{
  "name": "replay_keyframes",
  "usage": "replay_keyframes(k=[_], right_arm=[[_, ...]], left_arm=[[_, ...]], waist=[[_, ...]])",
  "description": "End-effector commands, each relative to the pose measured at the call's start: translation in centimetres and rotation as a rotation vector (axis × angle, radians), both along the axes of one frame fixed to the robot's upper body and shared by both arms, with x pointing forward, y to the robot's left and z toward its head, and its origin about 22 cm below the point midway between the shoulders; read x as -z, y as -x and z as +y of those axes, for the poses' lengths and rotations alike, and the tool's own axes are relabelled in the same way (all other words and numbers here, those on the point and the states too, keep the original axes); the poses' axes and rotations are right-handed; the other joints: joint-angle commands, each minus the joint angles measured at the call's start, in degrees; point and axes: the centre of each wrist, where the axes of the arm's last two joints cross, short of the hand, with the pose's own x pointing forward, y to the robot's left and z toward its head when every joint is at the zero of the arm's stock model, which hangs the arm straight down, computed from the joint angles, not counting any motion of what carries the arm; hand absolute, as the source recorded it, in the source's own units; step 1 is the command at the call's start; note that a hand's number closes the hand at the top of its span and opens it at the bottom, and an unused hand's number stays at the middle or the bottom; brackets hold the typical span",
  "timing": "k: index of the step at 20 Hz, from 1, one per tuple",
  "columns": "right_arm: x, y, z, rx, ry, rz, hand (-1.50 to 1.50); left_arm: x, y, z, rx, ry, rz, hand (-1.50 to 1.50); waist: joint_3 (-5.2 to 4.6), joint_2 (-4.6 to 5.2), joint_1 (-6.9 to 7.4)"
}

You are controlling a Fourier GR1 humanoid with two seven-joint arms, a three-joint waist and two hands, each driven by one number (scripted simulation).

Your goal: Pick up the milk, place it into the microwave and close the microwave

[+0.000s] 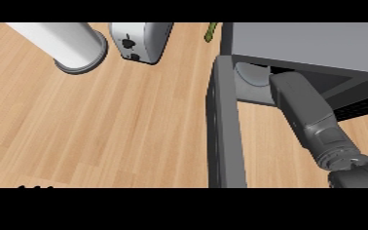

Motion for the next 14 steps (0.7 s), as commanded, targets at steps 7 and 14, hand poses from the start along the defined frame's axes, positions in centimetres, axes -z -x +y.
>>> replay_keyframes(k=[7, 14], right_arm=[[5.7, 4.3, -5.9, 0.486, 0.259, 0.252, -1.50], [2.9, 1.5, 0.0, 0.026, 0.296, 0.231, -1.50]], left_arm=[[-0.1, -0.8, 0.4, 0.017, -0.031, -0.019, -1.50], [0.0, -1.4, 0.3, 0.027, -0.031, -0.017, -1.50]], waist=[[-0.67, 1.33, 2.25], [0.12, 0.42, 1.90]])
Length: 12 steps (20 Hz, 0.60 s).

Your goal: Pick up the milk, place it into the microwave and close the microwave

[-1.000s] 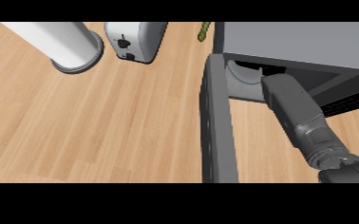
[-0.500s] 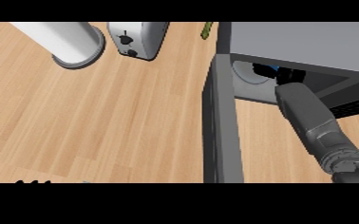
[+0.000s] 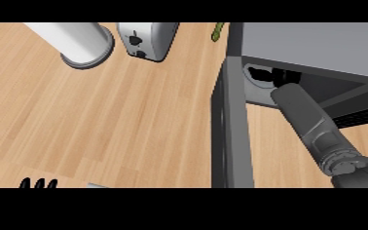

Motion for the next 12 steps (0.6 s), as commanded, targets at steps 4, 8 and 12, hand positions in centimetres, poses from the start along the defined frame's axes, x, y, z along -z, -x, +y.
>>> replay_keyframes(k=[4, 8, 12], right_arm=[[-0.1, -0.3, 4.4, -0.197, -0.034, 0.048, -1.50], [-0.2, -0.4, 5.5, -0.288, -0.048, 0.079, -1.50], [-0.4, -0.4, 6.2, -0.330, -0.160, 0.090, -1.50]], left_arm=[[0.1, -0.3, 0.2, 0.004, -0.003, 0.009, -1.50], [0.1, -0.8, -0.2, 0.002, -0.001, -0.017, -1.50], [0.1, -0.5, 0.5, -0.007, -0.020, -0.012, -1.50]], waist=[[0.28, -0.23, -0.17], [0.24, -0.31, -0.70], [0.31, -0.80, -1.69]])
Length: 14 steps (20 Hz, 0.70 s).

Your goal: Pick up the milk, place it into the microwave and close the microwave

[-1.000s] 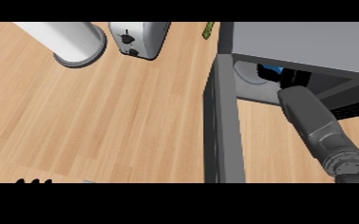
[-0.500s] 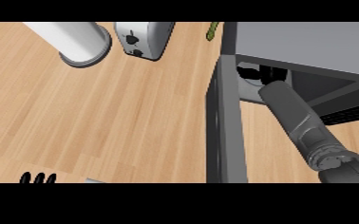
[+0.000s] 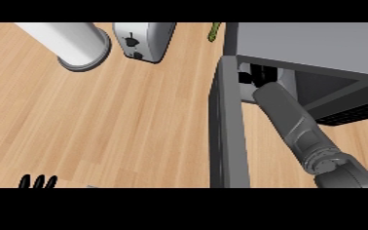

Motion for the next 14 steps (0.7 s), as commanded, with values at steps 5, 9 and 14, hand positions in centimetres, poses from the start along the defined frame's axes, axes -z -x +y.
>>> replay_keyframes(k=[5, 9, 14], right_arm=[[-0.2, 0.0, 3.1, -0.116, -0.274, -0.005, -1.50], [1.4, 1.2, 3.9, -0.162, -0.410, 0.024, -1.50], [3.3, 2.3, 1.8, -0.226, -0.530, 0.049, -1.50]], left_arm=[[0.1, -0.2, 0.3, -0.008, 0.003, -0.007, -1.50], [0.3, 0.4, 0.2, -0.006, -0.009, 0.009, -1.50], [0.4, 0.9, -0.1, -0.014, 0.008, 0.016, -1.50]], waist=[[0.22, -0.80, -2.15], [0.20, -1.45, -3.39], [0.08, -1.99, -4.55]])
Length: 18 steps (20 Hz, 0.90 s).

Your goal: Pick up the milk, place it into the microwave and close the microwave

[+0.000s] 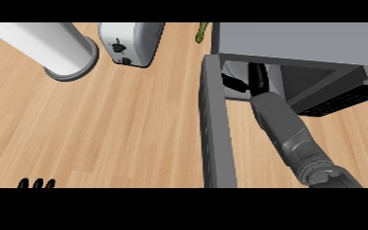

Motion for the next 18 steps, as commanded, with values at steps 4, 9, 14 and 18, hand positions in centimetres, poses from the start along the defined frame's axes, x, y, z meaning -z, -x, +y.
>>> replay_keyframes(k=[4, 9, 14, 18], right_arm=[[3.3, 2.5, -0.5, -0.097, -0.229, 0.006, -1.50], [4.7, 3.8, -1.1, -0.113, -0.277, 0.001, -1.50], [8.2, 7.3, -2.6, -0.186, -0.344, 0.020, -1.50], [7.8, 7.0, -3.7, -0.239, -0.378, 0.018, -1.50]], left_arm=[[0.1, 0.9, -0.6, -0.043, -0.003, 0.026, -1.50], [-1.2, 1.2, -0.3, -0.011, -0.011, 0.013, -1.50], [-0.9, 1.5, -0.4, -0.025, -0.025, 0.052, -1.50], [-1.0, 2.5, -1.6, 0.000, -0.013, 0.056, -1.50]], waist=[[-0.04, -1.72, -1.97], [-0.06, -1.90, -2.01], [-0.15, -2.51, -3.83], [-0.18, -2.85, -4.24]])
